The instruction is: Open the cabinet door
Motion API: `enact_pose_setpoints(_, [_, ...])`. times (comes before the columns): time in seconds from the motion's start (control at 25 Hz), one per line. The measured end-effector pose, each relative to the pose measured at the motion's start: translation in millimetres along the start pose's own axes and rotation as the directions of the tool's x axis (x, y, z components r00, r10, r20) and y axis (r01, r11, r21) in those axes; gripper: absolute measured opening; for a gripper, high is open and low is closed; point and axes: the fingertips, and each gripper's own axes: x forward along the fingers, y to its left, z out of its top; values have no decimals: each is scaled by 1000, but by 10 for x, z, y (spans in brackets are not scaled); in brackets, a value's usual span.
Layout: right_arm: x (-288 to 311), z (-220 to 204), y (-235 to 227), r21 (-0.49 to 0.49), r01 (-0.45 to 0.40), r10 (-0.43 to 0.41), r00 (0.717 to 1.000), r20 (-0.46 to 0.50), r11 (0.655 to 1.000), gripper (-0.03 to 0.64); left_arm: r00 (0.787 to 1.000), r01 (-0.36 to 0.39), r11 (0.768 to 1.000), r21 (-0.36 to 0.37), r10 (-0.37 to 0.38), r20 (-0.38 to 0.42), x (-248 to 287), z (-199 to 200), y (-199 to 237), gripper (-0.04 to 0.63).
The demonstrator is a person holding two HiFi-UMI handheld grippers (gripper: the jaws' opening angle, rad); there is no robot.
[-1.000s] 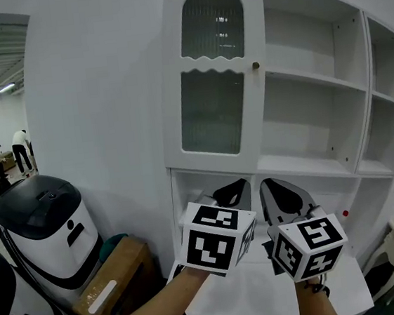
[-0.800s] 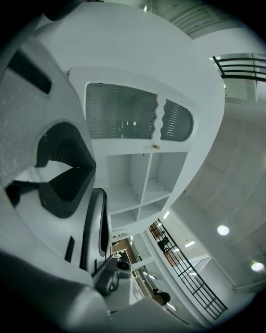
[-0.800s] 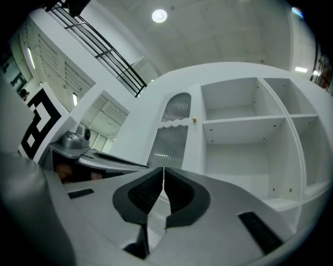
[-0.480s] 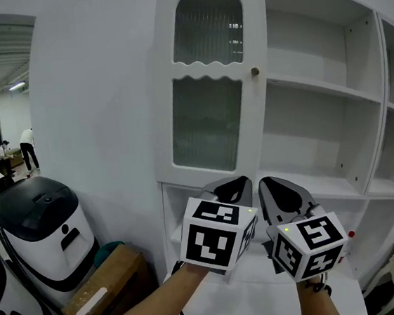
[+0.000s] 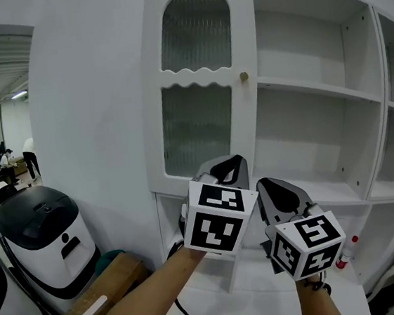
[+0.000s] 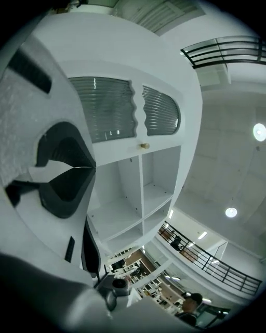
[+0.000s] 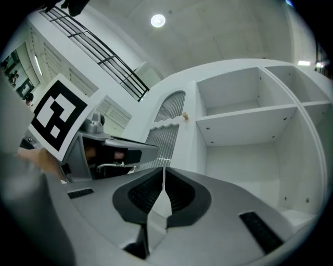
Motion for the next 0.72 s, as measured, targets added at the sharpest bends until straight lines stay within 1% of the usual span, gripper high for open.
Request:
enact_pose_setpoints(0.16, [107,-7,-69,-3,6,-6,1000,3,1000,21,998,-37,996,80,33,59,144,145,116,14])
enact_pose_setpoints(0.24, [177,7,-109,-10,12,-12,1000,7,1000,21,996,-42,993,115,33,80,231,210,152,14])
enact_pose_setpoints(0.32, [241,35,-147,-15,22,-22,1000,16,1000,21,993,-46,989,140,31,110,304,305,195,14])
enact_pose_setpoints(0.44, [316,89,-182,-30,32,-32,999,28,999,21,985,-71,982,175,41,169,399,477,290,14])
enact_pose_setpoints(0.64, [432,184,-239,-38,47,-44,997,60,998,21,971,-87,970,226,32,236,558,735,414,17])
enact_pose_setpoints(0.68, [460,188,-247,-38,48,-46,997,62,998,21,970,-85,968,234,26,243,588,770,432,30])
enact_pose_setpoints(0.72, [488,191,-257,-39,50,-47,997,63,998,21,969,-79,967,241,18,247,624,800,446,59])
